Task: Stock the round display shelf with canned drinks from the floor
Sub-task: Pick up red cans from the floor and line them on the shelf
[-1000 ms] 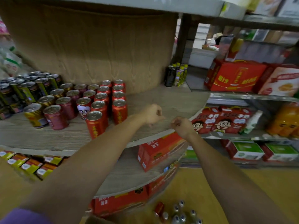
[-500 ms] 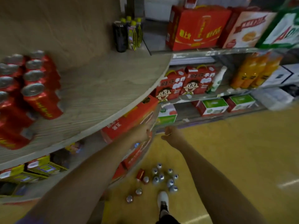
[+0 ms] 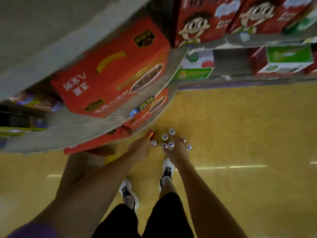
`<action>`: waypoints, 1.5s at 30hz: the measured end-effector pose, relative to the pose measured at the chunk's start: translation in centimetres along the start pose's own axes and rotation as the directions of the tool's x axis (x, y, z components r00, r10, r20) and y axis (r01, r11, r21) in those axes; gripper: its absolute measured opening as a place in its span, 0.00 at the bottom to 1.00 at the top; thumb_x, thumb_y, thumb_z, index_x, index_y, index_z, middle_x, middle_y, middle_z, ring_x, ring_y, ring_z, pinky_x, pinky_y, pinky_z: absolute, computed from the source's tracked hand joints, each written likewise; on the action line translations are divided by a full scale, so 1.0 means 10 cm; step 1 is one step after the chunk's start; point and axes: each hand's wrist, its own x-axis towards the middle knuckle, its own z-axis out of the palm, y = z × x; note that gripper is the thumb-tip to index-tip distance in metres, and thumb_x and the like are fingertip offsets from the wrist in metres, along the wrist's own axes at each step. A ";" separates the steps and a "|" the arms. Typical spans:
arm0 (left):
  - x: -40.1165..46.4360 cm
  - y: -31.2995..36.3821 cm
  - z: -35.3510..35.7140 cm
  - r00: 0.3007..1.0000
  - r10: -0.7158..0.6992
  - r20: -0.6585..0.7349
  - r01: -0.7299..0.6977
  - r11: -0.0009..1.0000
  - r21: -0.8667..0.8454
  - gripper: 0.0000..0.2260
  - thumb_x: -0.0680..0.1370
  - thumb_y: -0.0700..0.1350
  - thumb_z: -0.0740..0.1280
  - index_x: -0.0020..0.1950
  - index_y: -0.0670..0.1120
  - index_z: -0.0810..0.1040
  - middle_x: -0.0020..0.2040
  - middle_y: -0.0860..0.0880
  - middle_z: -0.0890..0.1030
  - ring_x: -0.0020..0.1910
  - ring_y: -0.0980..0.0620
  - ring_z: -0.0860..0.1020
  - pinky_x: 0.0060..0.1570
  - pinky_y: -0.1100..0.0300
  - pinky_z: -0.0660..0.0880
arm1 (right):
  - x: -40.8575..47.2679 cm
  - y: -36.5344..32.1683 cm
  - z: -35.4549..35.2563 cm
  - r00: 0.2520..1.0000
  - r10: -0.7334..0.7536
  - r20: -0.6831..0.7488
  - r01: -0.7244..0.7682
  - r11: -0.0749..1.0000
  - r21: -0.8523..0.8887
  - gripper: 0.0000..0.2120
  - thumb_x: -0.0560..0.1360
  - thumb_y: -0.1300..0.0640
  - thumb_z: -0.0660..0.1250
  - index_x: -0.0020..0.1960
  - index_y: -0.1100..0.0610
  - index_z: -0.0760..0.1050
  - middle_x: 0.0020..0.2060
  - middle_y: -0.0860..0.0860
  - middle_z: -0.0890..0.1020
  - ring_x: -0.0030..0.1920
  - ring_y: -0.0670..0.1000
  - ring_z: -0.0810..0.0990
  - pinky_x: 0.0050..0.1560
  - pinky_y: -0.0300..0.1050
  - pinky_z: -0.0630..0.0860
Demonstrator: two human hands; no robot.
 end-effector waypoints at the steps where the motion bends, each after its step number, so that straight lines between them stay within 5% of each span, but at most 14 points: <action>1: -0.03 0.04 0.05 1.000 0.002 -0.011 -0.002 1.000 0.021 0.13 0.71 0.47 0.63 0.55 0.51 0.74 0.53 0.46 0.81 0.47 0.47 0.81 0.41 0.58 0.77 | 0.11 0.11 0.08 1.000 0.004 0.005 -0.004 1.000 -0.010 0.28 0.71 0.53 0.73 0.69 0.55 0.71 0.63 0.55 0.74 0.62 0.56 0.73 0.56 0.44 0.68; 4: 0.11 -0.01 0.36 1.000 -0.006 0.000 0.006 1.000 -0.013 0.12 0.74 0.45 0.66 0.56 0.53 0.71 0.54 0.47 0.79 0.53 0.43 0.79 0.47 0.51 0.77 | 0.41 0.41 0.31 0.997 0.068 0.034 -0.067 0.998 -0.016 0.28 0.70 0.52 0.74 0.67 0.55 0.70 0.63 0.55 0.74 0.64 0.58 0.72 0.56 0.49 0.72; 11: 0.76 -0.21 0.97 0.993 -0.112 -0.037 0.108 0.989 -0.098 0.20 0.74 0.43 0.68 0.65 0.47 0.71 0.61 0.43 0.76 0.59 0.42 0.76 0.51 0.54 0.72 | 0.94 1.00 1.01 0.990 0.088 0.110 -0.088 0.996 0.000 0.28 0.71 0.53 0.72 0.69 0.54 0.69 0.61 0.55 0.75 0.62 0.58 0.75 0.57 0.51 0.74; 26: 2.51 -1.01 2.58 0.993 -0.083 -0.080 0.079 0.995 -0.063 0.18 0.74 0.40 0.66 0.63 0.49 0.72 0.57 0.47 0.78 0.56 0.45 0.77 0.51 0.50 0.75 | 2.29 2.04 2.73 0.980 0.100 0.170 -0.100 0.995 -0.008 0.25 0.73 0.62 0.67 0.70 0.55 0.69 0.66 0.55 0.72 0.65 0.59 0.72 0.57 0.52 0.72; 32: 3.09 -1.33 2.83 0.991 -0.093 -0.093 0.097 0.995 0.035 0.26 0.72 0.41 0.68 0.70 0.48 0.68 0.65 0.44 0.71 0.62 0.42 0.73 0.56 0.49 0.74 | 2.67 2.23 3.25 0.987 0.108 0.120 -0.117 0.990 0.073 0.24 0.73 0.64 0.67 0.68 0.56 0.69 0.64 0.55 0.72 0.61 0.59 0.74 0.54 0.52 0.76; 38: 3.44 -1.43 2.98 0.995 -0.088 -0.054 0.085 0.995 -0.050 0.32 0.68 0.36 0.70 0.70 0.51 0.67 0.67 0.46 0.70 0.62 0.43 0.74 0.56 0.48 0.75 | 2.89 2.32 3.50 0.991 0.101 0.087 -0.107 0.992 0.071 0.21 0.73 0.64 0.67 0.65 0.57 0.71 0.61 0.55 0.72 0.59 0.58 0.76 0.52 0.53 0.77; 45: 3.81 -1.46 3.15 0.996 -0.093 -0.011 0.092 0.991 -0.096 0.31 0.70 0.42 0.74 0.71 0.45 0.68 0.67 0.42 0.71 0.63 0.42 0.73 0.60 0.53 0.72 | 2.99 2.37 3.56 0.995 0.061 0.076 -0.062 0.998 0.004 0.20 0.74 0.65 0.66 0.65 0.58 0.72 0.60 0.56 0.70 0.57 0.59 0.75 0.51 0.54 0.77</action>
